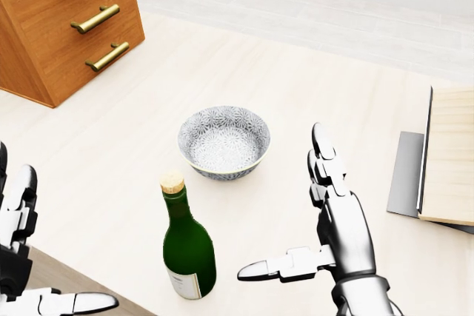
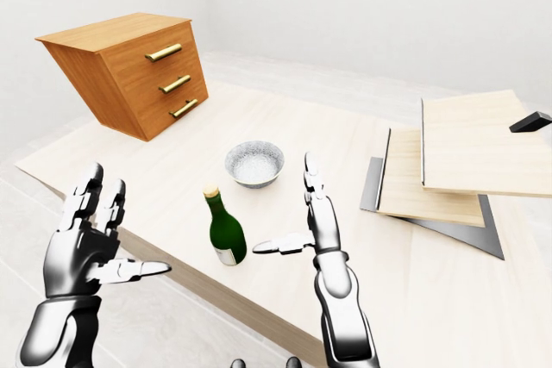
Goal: Put the wine bottle on the wine rack.
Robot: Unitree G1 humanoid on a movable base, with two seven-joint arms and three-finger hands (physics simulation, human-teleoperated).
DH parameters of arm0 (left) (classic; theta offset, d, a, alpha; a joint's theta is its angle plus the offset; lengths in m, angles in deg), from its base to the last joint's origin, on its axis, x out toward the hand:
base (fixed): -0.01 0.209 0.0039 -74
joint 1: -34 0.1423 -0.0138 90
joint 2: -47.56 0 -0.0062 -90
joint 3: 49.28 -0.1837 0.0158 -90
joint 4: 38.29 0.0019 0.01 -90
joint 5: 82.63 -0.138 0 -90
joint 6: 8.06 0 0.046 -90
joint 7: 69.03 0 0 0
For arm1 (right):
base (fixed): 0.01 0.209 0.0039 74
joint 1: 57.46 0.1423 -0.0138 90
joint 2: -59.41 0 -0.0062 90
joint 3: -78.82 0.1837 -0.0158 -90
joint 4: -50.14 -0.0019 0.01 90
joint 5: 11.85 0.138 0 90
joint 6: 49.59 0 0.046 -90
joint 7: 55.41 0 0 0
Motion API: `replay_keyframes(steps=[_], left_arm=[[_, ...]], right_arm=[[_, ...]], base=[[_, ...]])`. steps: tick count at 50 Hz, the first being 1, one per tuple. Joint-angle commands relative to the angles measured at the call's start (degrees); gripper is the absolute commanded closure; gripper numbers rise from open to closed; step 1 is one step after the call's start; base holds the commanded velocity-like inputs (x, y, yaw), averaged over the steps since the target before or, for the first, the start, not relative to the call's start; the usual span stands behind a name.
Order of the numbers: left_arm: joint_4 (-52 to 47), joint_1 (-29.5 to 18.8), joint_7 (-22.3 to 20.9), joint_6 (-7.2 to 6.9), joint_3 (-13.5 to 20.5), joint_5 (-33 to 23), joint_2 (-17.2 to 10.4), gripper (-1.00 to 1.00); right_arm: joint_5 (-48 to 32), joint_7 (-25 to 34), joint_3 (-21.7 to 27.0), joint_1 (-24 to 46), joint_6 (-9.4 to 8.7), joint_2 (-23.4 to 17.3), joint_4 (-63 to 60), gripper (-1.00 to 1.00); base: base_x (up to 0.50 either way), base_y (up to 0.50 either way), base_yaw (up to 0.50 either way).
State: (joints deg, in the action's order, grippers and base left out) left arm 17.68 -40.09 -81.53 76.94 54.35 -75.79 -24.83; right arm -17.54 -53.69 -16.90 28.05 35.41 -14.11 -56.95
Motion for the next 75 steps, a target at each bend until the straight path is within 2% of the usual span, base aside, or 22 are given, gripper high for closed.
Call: replay_keyframes(steps=[1,12,20,36,48,75], left_arm=[[2.0,1.75,-2.0,0.0,2.22,0.86,0.72,-1.0],[3.27,2.36,-3.36,0.0,3.79,1.34,1.27,-1.0],[1.84,2.27,-3.87,0.0,5.28,2.13,1.45,-1.0],[-1.05,1.4,-4.43,0.0,7.53,2.61,1.71,-1.0],[-1.82,1.37,-5.01,0.0,8.56,2.81,2.02,-1.0],[-1.56,1.11,-5.34,0.0,9.03,2.73,2.13,-1.0]], right_arm=[[-1.65,0.2,-2.71,0.19,0.0,0.54,0.59,-1.0],[-3.97,-0.49,-6.89,1.25,0.0,1.78,1.74,-1.0],[-3.85,-1.38,-7.7,2.69,0.0,2.49,3.21,-1.0],[-2.58,-2.26,-6.91,6.91,0.0,4.04,10.38,-1.0],[-3.24,-2.44,-8.23,9.07,0.0,5.64,13.74,-1.0],[-3.73,-2.01,-9.14,12.77,0.5,8.02,18.72,-1.0]], base=[[0.0,0.0,0.0],[0.0,0.0,0.0],[0.0,0.0,0.0],[0.0,0.0,0.0],[0.0,0.0,0.0],[0.0,0.0,0.0]])
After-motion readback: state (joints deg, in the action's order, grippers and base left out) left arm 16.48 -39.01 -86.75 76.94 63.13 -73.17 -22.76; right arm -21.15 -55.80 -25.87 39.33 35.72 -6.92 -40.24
